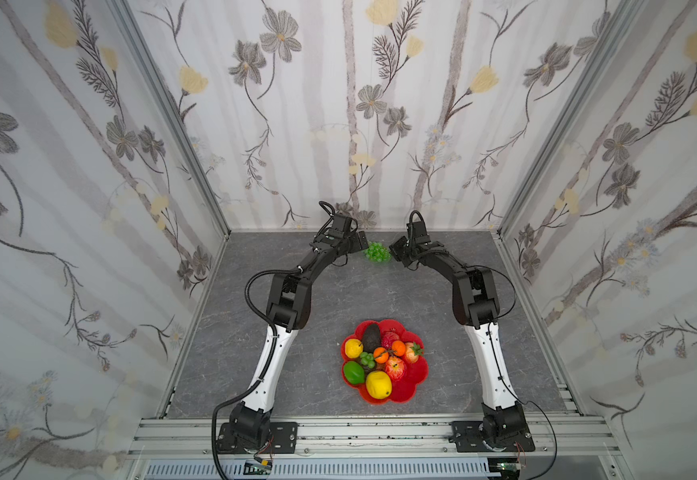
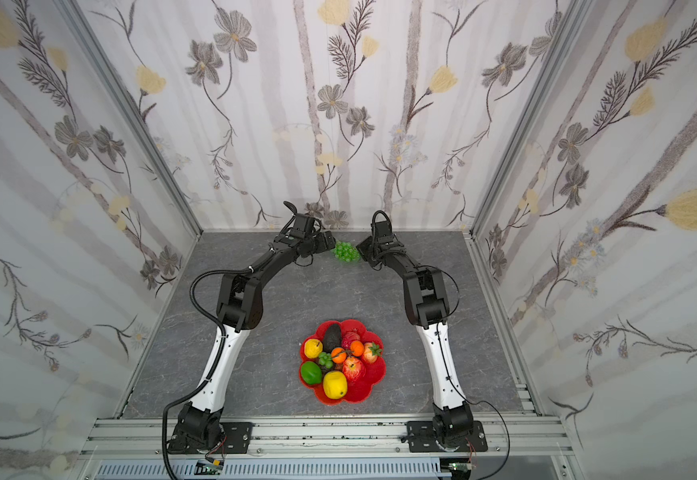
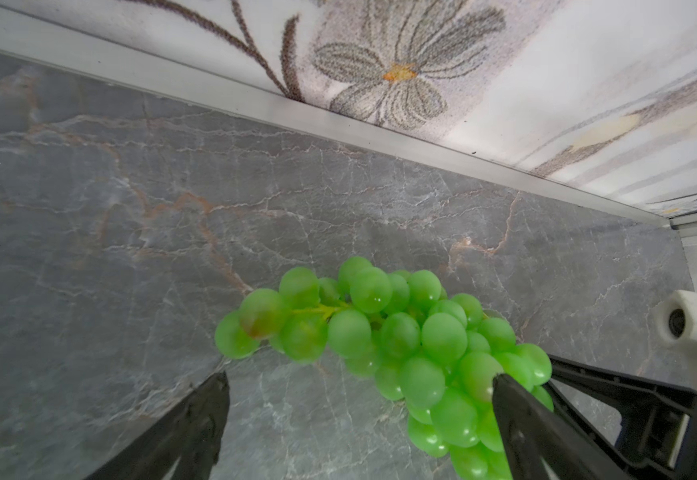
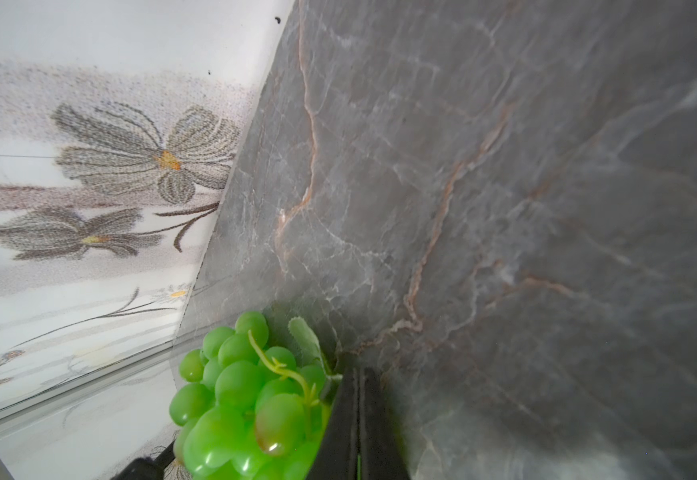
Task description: Place and organize the fake fruits in the fruit bowl
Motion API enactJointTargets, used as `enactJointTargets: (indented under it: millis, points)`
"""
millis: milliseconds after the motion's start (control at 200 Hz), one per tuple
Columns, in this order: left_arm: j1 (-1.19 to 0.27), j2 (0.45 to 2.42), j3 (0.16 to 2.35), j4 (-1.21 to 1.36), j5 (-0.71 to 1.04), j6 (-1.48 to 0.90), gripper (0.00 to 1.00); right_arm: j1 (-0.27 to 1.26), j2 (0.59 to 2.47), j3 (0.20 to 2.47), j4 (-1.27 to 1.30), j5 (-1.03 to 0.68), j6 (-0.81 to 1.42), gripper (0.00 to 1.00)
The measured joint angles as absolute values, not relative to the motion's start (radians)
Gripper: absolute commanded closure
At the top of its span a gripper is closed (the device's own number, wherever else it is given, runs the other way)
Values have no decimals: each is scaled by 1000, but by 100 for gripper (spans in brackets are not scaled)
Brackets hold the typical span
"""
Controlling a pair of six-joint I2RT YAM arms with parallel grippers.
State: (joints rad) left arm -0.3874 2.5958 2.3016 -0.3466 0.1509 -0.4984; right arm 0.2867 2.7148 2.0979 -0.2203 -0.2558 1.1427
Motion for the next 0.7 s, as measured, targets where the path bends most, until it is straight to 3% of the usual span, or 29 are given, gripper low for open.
enactJointTargets:
  millis: [699]
  points:
    - [-397, 1958, 1443, -60, 134, -527, 0, 406, 2329, 1654, -73, -173, 956, 100]
